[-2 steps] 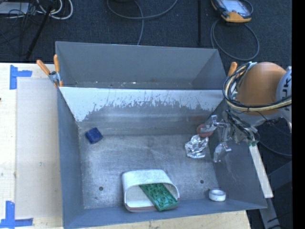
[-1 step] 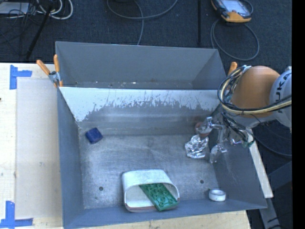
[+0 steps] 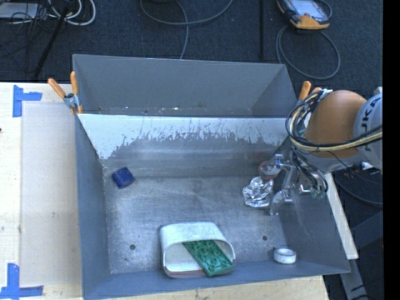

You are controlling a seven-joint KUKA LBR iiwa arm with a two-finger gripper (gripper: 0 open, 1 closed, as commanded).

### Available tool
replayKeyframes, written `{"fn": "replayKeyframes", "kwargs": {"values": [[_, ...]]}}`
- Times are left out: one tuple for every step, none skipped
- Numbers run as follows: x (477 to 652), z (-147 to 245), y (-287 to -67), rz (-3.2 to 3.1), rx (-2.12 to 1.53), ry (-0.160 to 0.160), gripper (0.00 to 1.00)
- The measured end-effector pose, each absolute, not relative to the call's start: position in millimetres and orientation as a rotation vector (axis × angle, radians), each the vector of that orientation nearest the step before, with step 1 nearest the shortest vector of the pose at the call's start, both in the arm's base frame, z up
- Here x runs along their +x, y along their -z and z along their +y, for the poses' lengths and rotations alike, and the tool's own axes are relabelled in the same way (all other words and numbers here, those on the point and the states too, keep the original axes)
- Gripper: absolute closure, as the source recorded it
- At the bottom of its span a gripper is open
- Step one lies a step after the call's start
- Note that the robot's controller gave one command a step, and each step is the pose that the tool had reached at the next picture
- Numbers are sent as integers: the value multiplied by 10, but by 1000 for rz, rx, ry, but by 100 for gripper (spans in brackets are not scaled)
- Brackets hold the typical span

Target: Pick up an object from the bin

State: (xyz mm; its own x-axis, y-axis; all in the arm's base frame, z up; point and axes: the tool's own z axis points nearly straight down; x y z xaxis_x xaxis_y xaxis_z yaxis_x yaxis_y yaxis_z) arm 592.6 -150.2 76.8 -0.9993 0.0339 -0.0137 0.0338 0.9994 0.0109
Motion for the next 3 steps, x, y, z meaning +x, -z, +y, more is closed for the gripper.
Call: {"fn": "replayKeyframes", "kwargs": {"values": [[5928,-1553,-765,3121,59,0,100],[5945,-1550,-1089,3136,54,0,100],[5963,-1550,-1625,3134,50,2,100]]}}
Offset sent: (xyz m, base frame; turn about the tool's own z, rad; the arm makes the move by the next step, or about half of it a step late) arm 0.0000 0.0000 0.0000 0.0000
